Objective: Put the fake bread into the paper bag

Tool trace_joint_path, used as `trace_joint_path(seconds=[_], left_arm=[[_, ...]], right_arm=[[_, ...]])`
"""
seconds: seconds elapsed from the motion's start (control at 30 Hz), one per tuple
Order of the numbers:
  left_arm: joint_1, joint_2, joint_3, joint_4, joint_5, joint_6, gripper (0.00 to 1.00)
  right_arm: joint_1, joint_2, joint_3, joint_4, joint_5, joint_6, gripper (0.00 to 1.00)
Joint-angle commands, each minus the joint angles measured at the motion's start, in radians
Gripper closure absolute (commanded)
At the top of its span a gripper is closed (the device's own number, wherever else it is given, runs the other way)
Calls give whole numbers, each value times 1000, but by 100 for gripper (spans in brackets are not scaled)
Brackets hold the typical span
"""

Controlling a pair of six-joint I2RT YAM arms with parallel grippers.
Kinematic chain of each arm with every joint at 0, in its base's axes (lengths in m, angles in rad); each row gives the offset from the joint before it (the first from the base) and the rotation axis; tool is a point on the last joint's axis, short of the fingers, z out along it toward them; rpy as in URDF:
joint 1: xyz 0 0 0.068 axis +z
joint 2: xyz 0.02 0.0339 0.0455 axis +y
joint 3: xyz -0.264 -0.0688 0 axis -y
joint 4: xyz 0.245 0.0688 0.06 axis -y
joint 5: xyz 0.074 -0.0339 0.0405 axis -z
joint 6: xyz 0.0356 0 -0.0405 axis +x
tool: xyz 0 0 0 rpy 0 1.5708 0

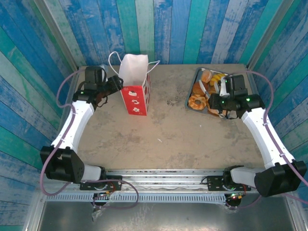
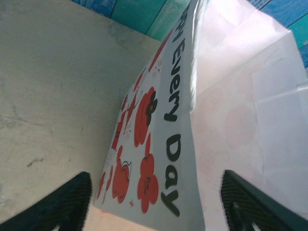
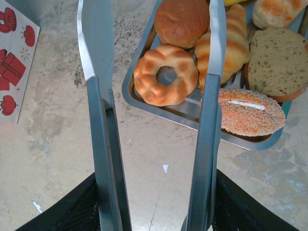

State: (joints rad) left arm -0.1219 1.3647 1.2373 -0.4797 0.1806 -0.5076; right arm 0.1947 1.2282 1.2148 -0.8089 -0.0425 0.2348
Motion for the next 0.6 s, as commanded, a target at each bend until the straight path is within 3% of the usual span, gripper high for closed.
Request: trace_joint_path(seconds=[0.0, 0.13, 0.37, 0.57], left_arm=[[-4, 40, 37, 63, 43, -11, 35], [-4, 60, 37, 91, 56, -27, 39], [-4, 127, 84, 112, 83, -29, 60], [-4, 127, 84, 127, 106, -42, 84]], right_arm=[[-3, -18, -13, -1, -2, -17, 44], [-3, -18, -22, 0, -5, -19, 44], [-3, -22, -37, 0, -14, -22, 44], [-9, -24, -40, 3, -2, -21, 44]])
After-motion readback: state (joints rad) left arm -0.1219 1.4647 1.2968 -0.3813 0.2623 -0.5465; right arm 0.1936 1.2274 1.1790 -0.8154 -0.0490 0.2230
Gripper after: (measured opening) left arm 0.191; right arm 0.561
